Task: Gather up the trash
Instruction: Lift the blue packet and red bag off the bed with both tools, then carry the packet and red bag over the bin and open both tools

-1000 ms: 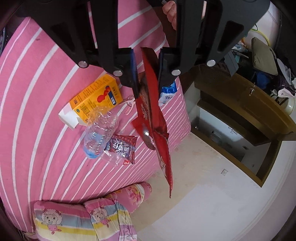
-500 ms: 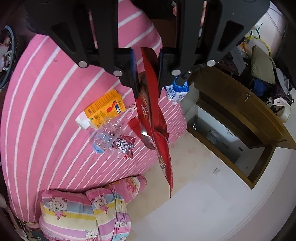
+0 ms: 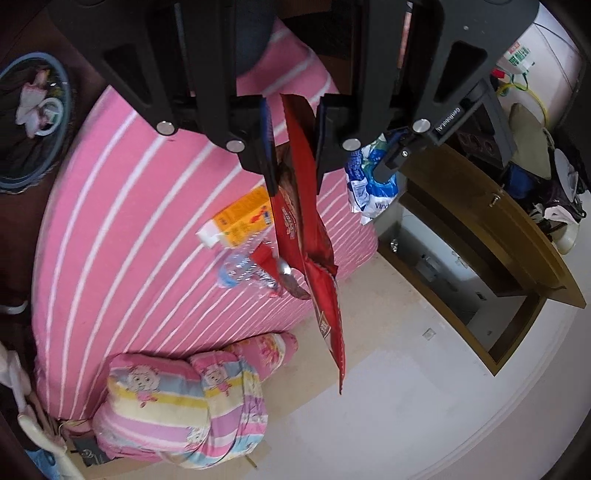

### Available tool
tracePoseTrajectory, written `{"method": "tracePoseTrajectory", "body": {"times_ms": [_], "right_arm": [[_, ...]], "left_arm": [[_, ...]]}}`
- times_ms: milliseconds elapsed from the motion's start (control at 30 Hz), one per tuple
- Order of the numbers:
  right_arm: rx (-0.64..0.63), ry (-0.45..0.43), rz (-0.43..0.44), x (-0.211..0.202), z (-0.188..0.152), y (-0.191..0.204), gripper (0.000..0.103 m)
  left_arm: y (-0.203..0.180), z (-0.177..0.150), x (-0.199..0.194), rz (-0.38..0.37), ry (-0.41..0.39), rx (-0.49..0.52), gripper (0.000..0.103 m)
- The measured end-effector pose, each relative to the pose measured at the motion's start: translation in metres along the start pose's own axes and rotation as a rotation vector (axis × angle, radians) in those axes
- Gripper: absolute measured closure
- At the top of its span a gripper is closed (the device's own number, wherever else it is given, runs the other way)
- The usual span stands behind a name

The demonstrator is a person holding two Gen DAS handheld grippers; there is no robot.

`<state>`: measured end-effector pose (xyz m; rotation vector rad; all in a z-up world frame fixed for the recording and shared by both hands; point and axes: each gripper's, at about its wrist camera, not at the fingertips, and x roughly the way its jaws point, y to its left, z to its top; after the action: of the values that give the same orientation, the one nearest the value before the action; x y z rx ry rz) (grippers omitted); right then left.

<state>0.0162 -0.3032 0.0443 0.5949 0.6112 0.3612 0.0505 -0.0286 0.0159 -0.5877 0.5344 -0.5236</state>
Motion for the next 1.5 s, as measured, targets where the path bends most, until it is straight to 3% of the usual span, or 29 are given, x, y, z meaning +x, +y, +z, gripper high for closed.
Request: {"method": "tracePoseTrajectory", "body": {"times_ms": [233, 833, 1200, 1500], "right_arm": [[-0.001, -0.048, -0.058, -0.045, -0.001, -0.038, 0.085], [0.204, -0.112, -0.260, -0.118, -0.030, -0.186, 0.085], [0.308, -0.059, -0.393, -0.132, -0.061, -0.260, 0.085], [0.376, 0.018, -0.497, -0.124, -0.086, -0.308, 0.085]], "left_arm": [[-0.049, -0.029, 0.033, -0.046, 0.097, 0.062, 0.090], [-0.128, -0.129, 0.174, -0.131, 0.441, 0.115, 0.090], [-0.139, -0.201, 0.260, -0.100, 0.669, 0.204, 0.090], [-0.122, -0.253, 0.323, -0.052, 0.861, 0.166, 0.090]]}}
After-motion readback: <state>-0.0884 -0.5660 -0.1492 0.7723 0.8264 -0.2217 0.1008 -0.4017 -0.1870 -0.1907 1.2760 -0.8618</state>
